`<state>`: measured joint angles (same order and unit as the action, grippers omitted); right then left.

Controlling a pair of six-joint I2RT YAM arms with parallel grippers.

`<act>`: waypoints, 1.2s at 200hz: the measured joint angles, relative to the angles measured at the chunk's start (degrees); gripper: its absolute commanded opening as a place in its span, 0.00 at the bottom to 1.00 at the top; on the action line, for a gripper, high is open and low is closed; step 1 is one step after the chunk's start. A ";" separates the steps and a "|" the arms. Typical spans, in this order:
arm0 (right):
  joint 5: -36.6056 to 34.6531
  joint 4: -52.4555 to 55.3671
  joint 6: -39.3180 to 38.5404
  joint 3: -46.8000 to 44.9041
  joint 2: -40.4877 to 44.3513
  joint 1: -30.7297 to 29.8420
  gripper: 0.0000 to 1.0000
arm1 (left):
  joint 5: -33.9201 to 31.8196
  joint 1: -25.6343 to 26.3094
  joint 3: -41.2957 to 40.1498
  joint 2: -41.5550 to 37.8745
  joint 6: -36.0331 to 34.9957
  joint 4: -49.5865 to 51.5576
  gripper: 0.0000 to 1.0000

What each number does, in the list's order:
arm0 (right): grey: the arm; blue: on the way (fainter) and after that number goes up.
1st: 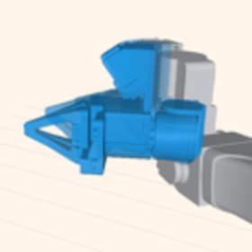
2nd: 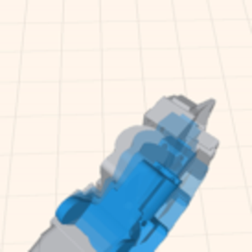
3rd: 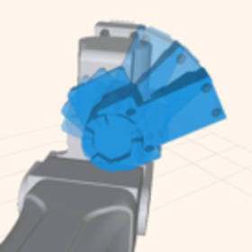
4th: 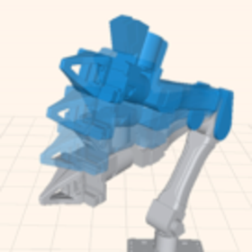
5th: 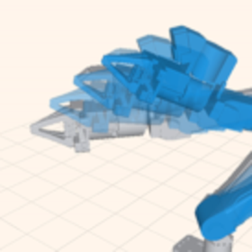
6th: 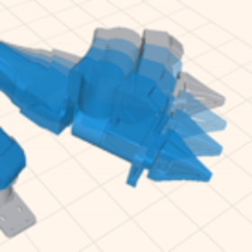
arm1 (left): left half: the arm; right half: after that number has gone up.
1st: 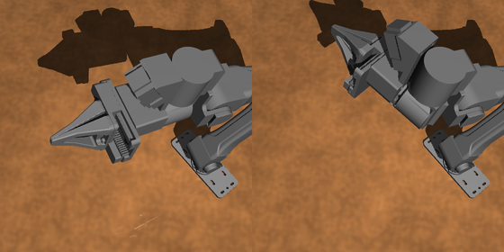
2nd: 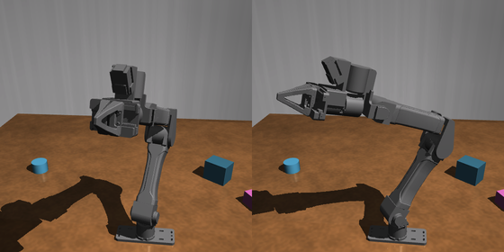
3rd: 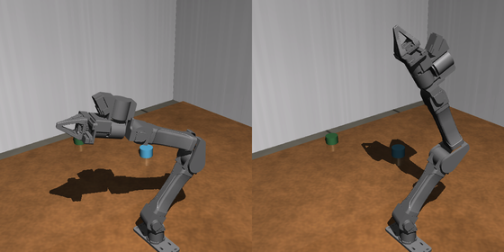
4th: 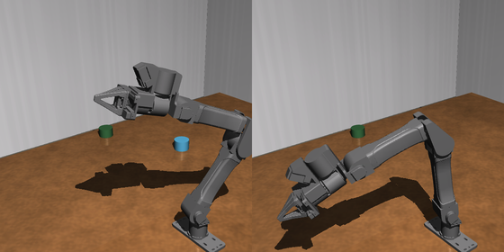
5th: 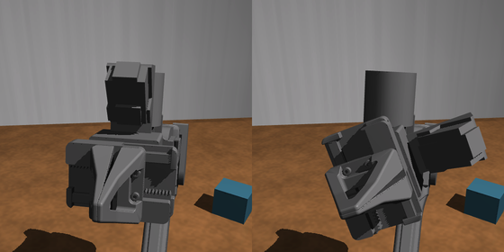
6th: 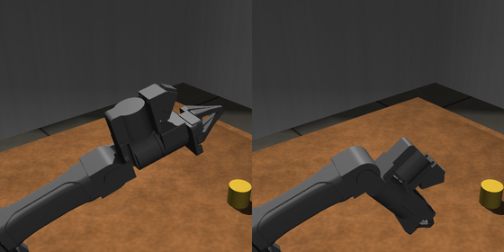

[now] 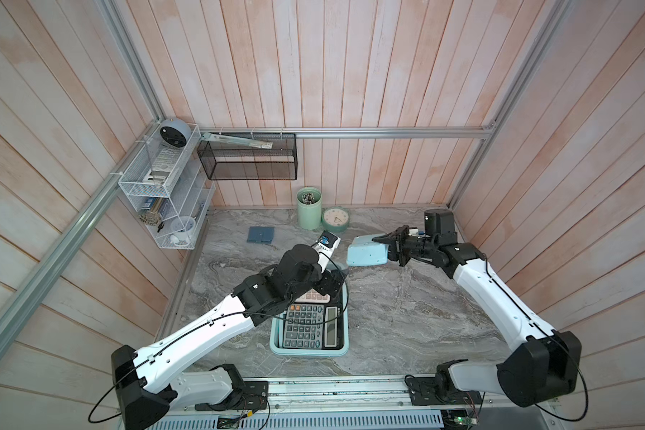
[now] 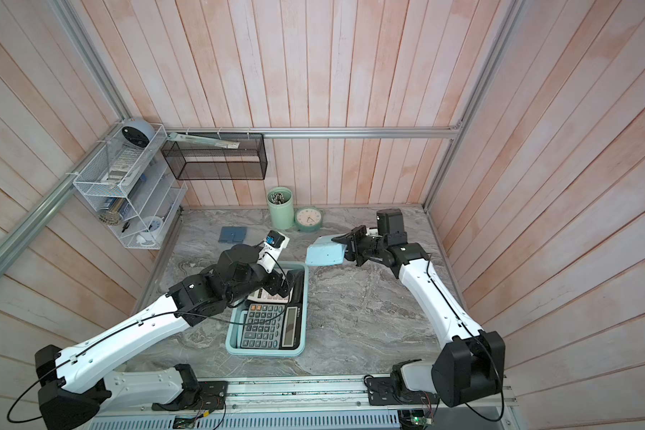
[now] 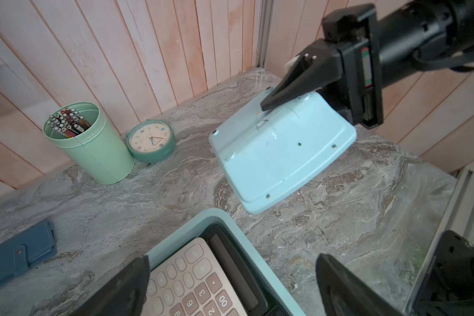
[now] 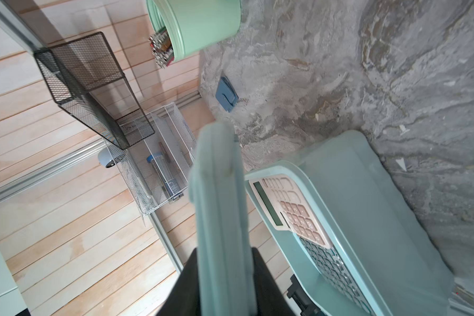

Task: Put the calculator in the storage box
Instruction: Pick up the calculator from the center of the board.

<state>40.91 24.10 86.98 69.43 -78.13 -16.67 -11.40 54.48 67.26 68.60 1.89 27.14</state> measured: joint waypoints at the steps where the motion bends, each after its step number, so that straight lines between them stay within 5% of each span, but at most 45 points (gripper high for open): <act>1: -0.02 0.09 0.02 0.13 -0.09 -0.11 0.00 | -0.24 0.24 -0.04 0.00 -0.26 0.00 1.00; 60: -1.49 5.03 2.62 9.77 -2.93 -4.72 0.00 | -10.88 6.67 -1.90 0.70 -8.72 -0.55 0.99; 117: -2.45 6.38 3.48 10.08 -3.74 -7.41 0.00 | -23.06 8.50 -1.92 3.67 -14.36 -3.98 0.84; 191: -3.10 6.12 4.39 10.08 -5.40 -10.84 0.00 | -30.40 9.81 -1.92 8.98 -20.11 -8.15 0.61; 240: -4.28 5.66 5.38 10.05 -5.62 -11.50 0.00 | -34.21 10.29 -1.86 9.73 -23.65 -10.58 0.21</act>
<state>36.62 29.76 92.36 79.48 -83.74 -28.16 -45.60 64.77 65.41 78.32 -21.76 16.56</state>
